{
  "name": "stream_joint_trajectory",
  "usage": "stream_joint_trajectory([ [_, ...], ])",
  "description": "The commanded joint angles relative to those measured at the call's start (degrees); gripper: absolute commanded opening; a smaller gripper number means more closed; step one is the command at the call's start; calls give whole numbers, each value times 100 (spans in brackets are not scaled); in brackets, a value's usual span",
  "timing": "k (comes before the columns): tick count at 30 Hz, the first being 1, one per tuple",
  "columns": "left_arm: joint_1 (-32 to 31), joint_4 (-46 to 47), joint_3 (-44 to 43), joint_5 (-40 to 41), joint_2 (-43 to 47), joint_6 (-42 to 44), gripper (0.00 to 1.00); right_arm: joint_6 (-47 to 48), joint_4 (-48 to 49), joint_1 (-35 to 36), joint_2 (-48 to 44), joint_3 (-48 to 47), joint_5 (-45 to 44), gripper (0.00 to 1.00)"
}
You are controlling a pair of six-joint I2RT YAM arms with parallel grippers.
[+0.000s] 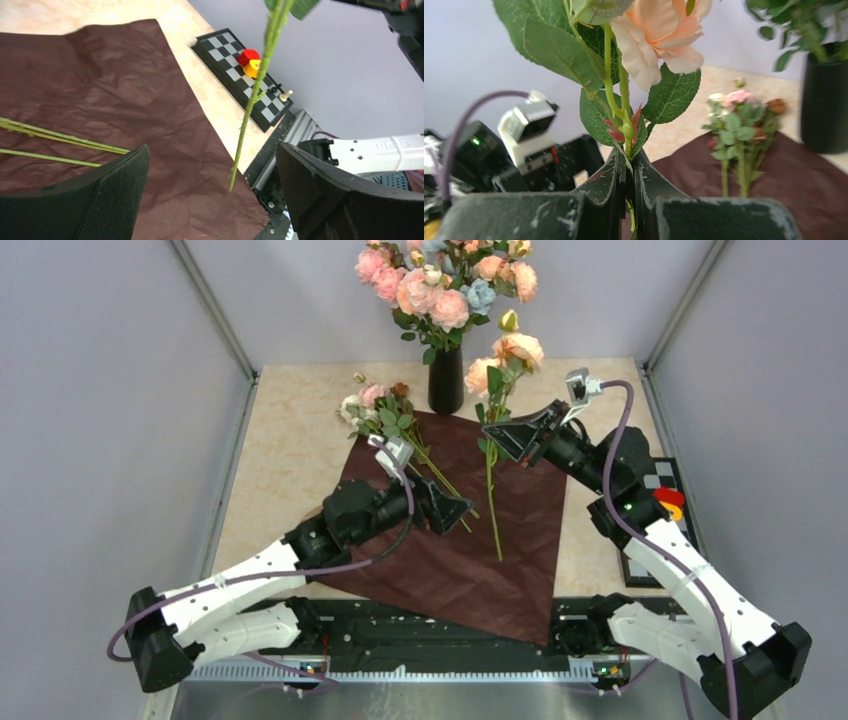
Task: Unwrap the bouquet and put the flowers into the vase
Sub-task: Insert the fake flower into the vase.
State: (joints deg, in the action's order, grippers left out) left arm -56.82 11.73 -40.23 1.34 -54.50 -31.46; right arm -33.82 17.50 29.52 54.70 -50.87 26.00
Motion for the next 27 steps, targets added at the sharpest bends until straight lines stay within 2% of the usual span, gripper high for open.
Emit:
stream_joint_trajectory([
  [1, 819, -1113, -804, -1016, -51, 318, 99, 1155, -594, 37, -357, -476, -945, 0],
  [4, 1399, -1889, -1191, -1292, -194, 618, 99, 1450, -544, 37, -385, -526, -1455, 0],
  [8, 2145, -2762, -1669, -1043, -443, 969, 99, 1792, -162, -10, -119, -537, -2208, 0],
  [14, 3639, -3254, -1768, -869, -417, 1138, 99, 1724, 997, -449, 570, -686, -2307, 0],
  [17, 4186, -3374, -1719, -405, -234, 1337, 99, 1621, 1667, -733, 998, -842, -2307, 0],
  [20, 4409, -3562, -1803, 288, -158, 1591, 99, 1543, 2200, -966, 1526, -1134, -2379, 0],
  [25, 4425, -3856, -1955, 789, -155, 2130, 99, 1672, 2801, -1122, 2436, -1759, -2461, 0],
  [27, 4425, -3790, -1832, 1036, -122, 2082, 99, 1842, 3018, -1141, 2832, -1971, -2560, 0],
])
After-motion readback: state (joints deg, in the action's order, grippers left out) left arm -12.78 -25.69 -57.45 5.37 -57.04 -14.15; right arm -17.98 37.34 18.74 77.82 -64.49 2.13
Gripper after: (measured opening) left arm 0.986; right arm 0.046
